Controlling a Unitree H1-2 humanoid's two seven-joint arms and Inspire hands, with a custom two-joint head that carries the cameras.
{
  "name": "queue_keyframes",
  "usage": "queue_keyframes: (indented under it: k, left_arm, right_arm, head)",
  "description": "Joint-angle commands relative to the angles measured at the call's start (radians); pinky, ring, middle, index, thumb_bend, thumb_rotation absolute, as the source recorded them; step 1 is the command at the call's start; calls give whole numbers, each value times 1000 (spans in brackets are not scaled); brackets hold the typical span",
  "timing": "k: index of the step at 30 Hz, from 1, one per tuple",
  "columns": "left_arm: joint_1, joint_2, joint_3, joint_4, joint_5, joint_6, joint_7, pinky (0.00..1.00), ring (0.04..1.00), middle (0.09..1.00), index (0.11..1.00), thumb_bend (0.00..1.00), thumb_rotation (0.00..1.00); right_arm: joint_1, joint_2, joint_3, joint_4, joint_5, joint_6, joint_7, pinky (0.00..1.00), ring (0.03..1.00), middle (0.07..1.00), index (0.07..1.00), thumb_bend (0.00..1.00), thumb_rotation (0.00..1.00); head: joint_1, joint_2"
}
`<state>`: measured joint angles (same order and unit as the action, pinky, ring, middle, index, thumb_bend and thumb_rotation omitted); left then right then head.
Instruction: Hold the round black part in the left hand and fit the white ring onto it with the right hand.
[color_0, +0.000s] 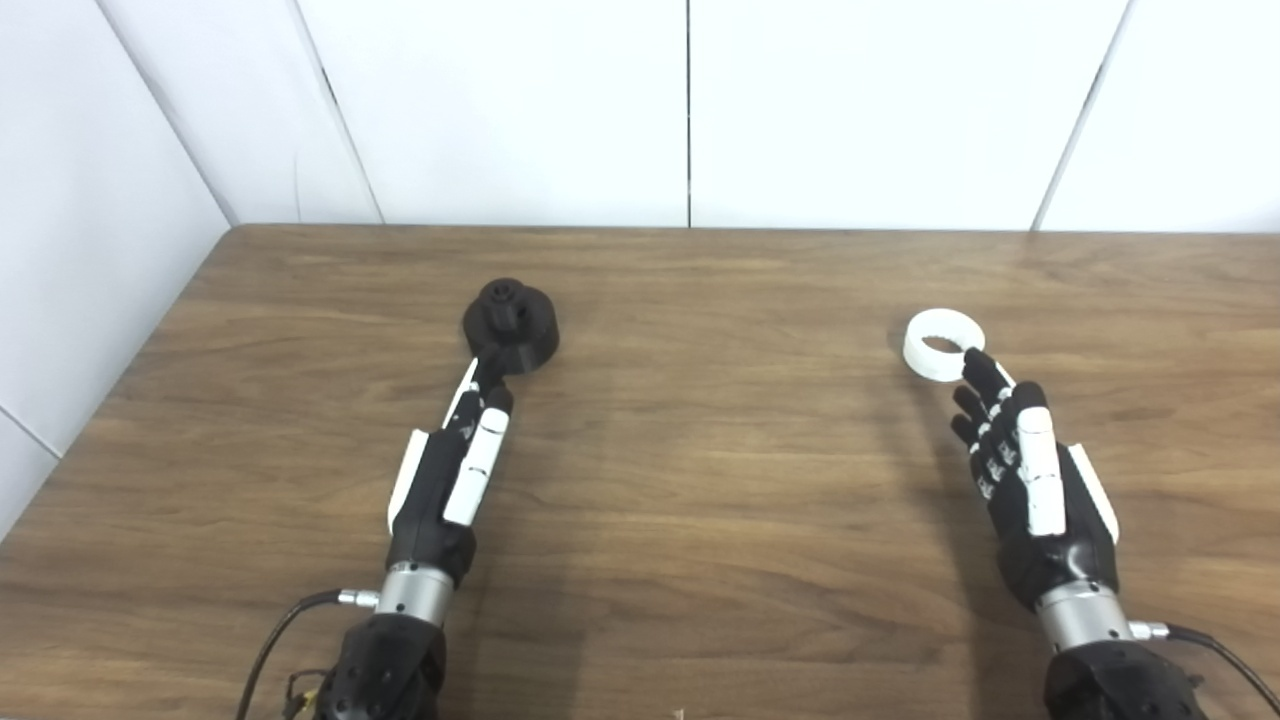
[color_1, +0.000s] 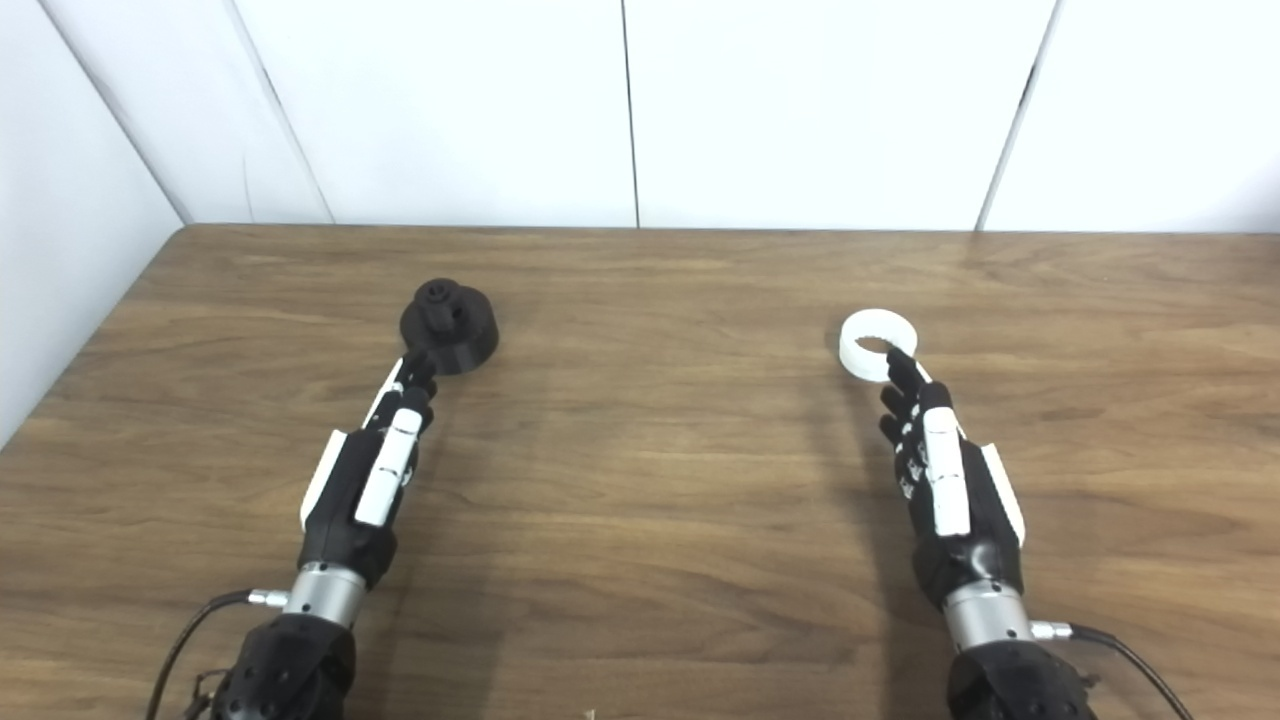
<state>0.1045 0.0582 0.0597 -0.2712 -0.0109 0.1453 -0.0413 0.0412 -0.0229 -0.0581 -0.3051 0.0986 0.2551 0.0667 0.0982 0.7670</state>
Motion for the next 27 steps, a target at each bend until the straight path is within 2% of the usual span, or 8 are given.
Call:
queue_keyframes:
  k: [1,10,14,18,21,23,27]
  left_arm:
    - [1,5,6,-24,-9,-18,3,1000,1000,1000,1000,578,808]
    - [0,17,6,-19,-5,-17,-4,1000,1000,1000,1000,585,803]
    - [2,35,4,-33,14,-5,-11,1000,1000,1000,1000,588,758]
    - [1,96,-24,-70,172,48,-5,995,1000,1000,1000,632,731]
    - [-20,135,-20,-86,242,75,3,958,1000,1000,999,700,630]
    - [-40,153,-13,-85,267,86,12,947,996,1000,995,734,575]
    - [-85,201,16,-77,251,120,-14,996,1000,1000,1000,783,497]
  right_arm:
    - [-2,-9,2,-26,7,-25,3,973,973,973,928,506,1000]
    - [0,-10,3,-30,7,-26,4,979,972,970,925,506,1000]
    - [3,-7,6,-31,2,-24,1,988,976,973,929,512,1000]
    - [4,-3,7,-30,2,-25,0,976,972,971,927,524,1000]
    - [4,3,6,-31,12,-22,0,977,975,975,930,514,1000]
    - [4,5,8,-31,10,-23,-1,976,974,975,930,506,1000]
    - [0,10,11,-21,24,-19,4,990,983,982,931,515,1000]
  head:
    - [0,1]
    - [3,6]
    - [7,6]
    - [11,5]
    - [21,6]
    - [25,6]
    - [36,3]
